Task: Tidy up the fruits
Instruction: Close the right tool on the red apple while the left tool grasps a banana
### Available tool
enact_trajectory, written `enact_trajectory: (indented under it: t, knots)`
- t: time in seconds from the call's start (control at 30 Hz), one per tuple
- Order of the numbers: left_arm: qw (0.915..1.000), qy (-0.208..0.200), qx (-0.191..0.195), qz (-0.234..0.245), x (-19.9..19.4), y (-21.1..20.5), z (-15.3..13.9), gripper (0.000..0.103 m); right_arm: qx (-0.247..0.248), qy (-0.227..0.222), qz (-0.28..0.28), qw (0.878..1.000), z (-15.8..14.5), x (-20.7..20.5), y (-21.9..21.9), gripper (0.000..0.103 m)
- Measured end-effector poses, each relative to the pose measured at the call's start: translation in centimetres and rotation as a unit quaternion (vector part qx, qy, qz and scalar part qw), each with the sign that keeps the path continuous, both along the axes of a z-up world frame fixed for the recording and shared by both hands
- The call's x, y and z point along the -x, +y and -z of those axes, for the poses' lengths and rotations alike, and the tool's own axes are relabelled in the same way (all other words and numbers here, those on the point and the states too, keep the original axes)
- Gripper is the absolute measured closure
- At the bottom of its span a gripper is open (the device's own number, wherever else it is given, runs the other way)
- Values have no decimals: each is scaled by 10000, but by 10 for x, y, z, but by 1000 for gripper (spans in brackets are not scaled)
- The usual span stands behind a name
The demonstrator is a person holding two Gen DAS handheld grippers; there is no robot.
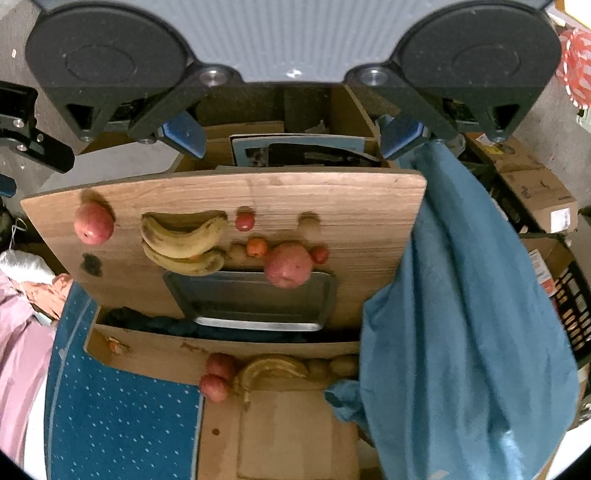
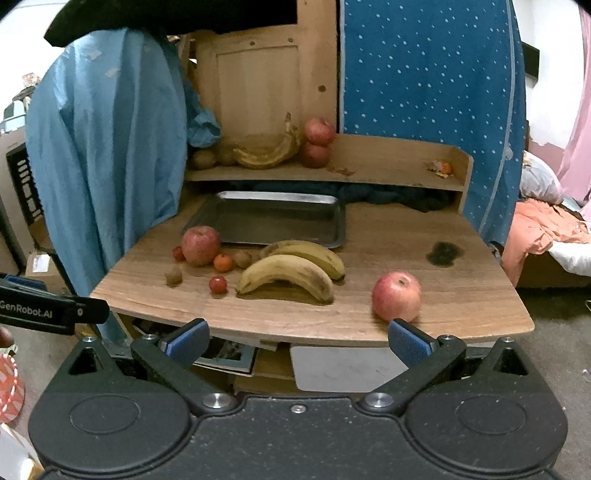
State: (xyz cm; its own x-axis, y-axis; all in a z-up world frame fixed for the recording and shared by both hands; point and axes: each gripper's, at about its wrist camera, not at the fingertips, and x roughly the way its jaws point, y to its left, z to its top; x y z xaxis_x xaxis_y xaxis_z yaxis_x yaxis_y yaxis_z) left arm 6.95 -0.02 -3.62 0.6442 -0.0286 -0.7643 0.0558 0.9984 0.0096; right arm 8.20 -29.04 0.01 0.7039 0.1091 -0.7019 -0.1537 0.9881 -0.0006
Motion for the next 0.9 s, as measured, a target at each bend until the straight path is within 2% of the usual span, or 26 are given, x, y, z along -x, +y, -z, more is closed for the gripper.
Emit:
enact_trajectory:
  t: [0.2, 0.47, 0.63, 0.9]
  knots:
    - [9999, 159, -62, 29, -29, -18, 10, 0, 6, 139, 55, 9999, 15, -26, -20, 1]
    - [9991, 373, -206, -5, -85, -46, 21, 0, 151, 463, -126, 9987, 41, -92, -57, 1]
    - [9983, 419, -348, 223, -119, -74, 30, 0, 229, 816, -285, 9960, 63, -129, -80, 1]
    - [9916, 626, -874, 719, -159, -117, 60, 0, 141, 1481, -804, 9856, 90, -169, -96, 1]
